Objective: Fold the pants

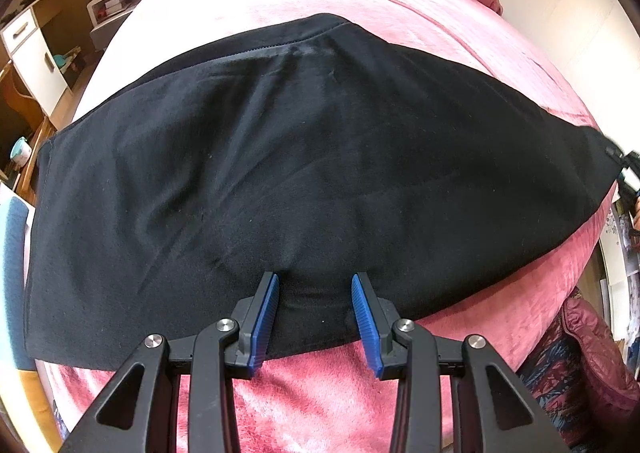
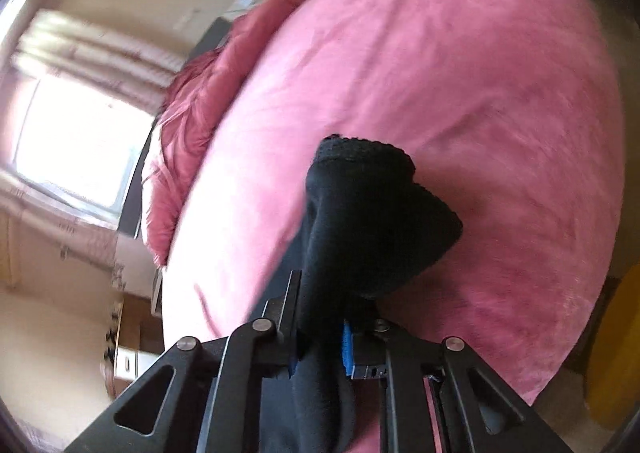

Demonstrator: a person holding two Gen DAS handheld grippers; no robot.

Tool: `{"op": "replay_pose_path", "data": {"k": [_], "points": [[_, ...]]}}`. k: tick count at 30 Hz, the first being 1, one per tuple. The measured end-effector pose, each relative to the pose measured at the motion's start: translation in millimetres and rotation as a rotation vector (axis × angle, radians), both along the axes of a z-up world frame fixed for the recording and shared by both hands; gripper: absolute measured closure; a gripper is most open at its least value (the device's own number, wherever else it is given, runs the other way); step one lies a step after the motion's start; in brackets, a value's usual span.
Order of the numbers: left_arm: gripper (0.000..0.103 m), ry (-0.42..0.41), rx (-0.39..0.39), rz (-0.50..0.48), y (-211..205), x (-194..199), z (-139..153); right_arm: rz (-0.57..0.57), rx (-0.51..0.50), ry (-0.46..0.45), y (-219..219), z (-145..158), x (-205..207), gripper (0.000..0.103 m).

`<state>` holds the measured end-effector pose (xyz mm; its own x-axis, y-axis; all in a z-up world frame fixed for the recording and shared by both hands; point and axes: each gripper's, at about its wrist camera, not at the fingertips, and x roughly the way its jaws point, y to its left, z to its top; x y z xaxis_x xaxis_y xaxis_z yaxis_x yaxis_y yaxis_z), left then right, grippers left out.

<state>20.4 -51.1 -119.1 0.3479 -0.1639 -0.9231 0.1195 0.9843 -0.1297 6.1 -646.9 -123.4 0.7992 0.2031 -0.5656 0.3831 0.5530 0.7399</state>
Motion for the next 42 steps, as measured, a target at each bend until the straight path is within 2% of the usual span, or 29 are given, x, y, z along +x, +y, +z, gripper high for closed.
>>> {"op": "replay_pose_path", "data": {"k": [7,12,14,17,21,25,27,30,32,34,36,37,38,40,42], "points": [[0.064,-0.003,-0.059,0.026,10.1,8.4,10.3,0.168,-0.104,-0.095,51.8,53.8,4.8,0.087],[0.064,-0.022,-0.126,0.042,18.9,13.7,22.4,0.374,-0.186,-0.139,128.5,87.7,21.3,0.087],[0.064,-0.028,-0.162,0.046,21.4,15.3,27.4,0.466,-0.208,-0.136,164.9,91.8,28.5,0.087],[0.064,-0.034,-0.206,0.054,29.2,17.3,32.0,0.609,-0.258,-0.105,230.3,87.3,38.8,0.087],[0.064,-0.024,-0.274,0.078,44.2,20.9,34.7,0.784,-0.348,-0.027,318.3,61.5,51.6,0.087],[0.064,-0.024,-0.314,0.09,51.8,23.1,38.0,0.912,-0.44,0.058,380.1,25.5,53.3,0.087],[0.064,-0.019,-0.348,0.088,56.2,26.7,39.8,0.952,-0.526,0.096,403.6,10.1,48.5,0.087],[0.064,-0.006,-0.395,0.082,53.4,40.1,41.9,0.986,-0.611,0.116,419.5,-3.5,41.5,0.08],[0.063,0.005,-0.435,0.075,48.2,45.5,43.1,0.997,-0.619,0.106,420.0,-5.1,37.3,0.069],[0.062,0.023,-0.483,0.066,44.4,53.9,42.1,1.022,-0.573,0.088,415.5,-1.6,35.5,0.049],[0.06,0.044,-0.532,0.066,41.6,62.6,41.5,1.07,-0.504,0.068,411.2,3.3,28.0,0.043],[0.057,0.052,-0.555,0.069,40.7,66.2,40.6,1.085,-0.484,0.059,408.0,5.5,23.9,0.041],[0.046,0.065,-0.586,0.071,38.5,70.4,39.7,1.1,-0.471,0.055,401.9,6.9,17.2,0.041],[0.035,0.102,-0.647,0.083,33.5,74.4,36.1,1.088,-0.461,0.054,381.7,13.9,7.5,0.041],[0.034,0.137,-0.675,0.09,28.8,81.5,30.0,1.029,-0.451,0.076,353.1,17.9,-2.4,0.041]]}}
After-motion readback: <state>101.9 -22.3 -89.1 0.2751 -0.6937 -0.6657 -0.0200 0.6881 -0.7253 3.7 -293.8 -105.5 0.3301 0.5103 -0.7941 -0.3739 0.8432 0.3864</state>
